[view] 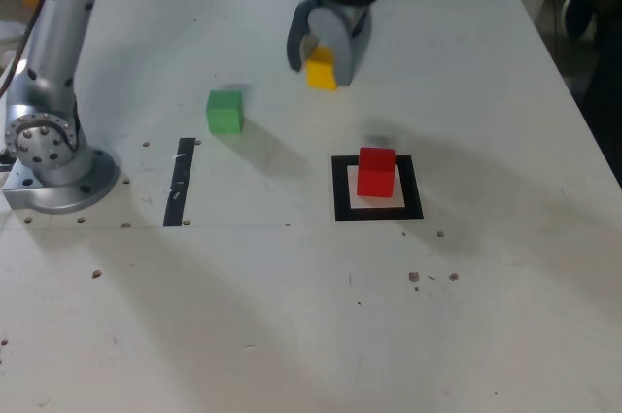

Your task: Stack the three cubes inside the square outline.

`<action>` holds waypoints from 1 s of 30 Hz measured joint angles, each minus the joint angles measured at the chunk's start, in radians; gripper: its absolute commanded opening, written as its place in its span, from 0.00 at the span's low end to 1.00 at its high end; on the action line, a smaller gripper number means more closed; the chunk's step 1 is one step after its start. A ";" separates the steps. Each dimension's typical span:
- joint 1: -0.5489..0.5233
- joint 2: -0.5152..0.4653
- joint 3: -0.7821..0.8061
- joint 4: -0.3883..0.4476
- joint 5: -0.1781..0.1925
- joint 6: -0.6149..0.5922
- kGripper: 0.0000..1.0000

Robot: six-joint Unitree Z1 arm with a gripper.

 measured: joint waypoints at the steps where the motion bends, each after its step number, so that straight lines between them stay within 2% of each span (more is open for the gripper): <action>1: -0.028 -0.014 -0.026 0.030 -0.001 -0.031 0.20; 6: -0.188 -0.048 -0.182 0.187 -0.006 -0.201 0.19; 9: -0.282 -0.049 -0.244 0.254 -0.040 -0.301 0.19; 13: -0.361 -0.034 -0.267 0.258 -0.102 -0.417 0.19; 16: -0.401 -0.015 -0.264 0.260 -0.131 -0.495 0.19; 21: -0.404 0.013 -0.245 0.258 -0.153 -0.551 0.19; 30: -0.411 0.084 -0.255 0.242 -0.165 -0.595 0.19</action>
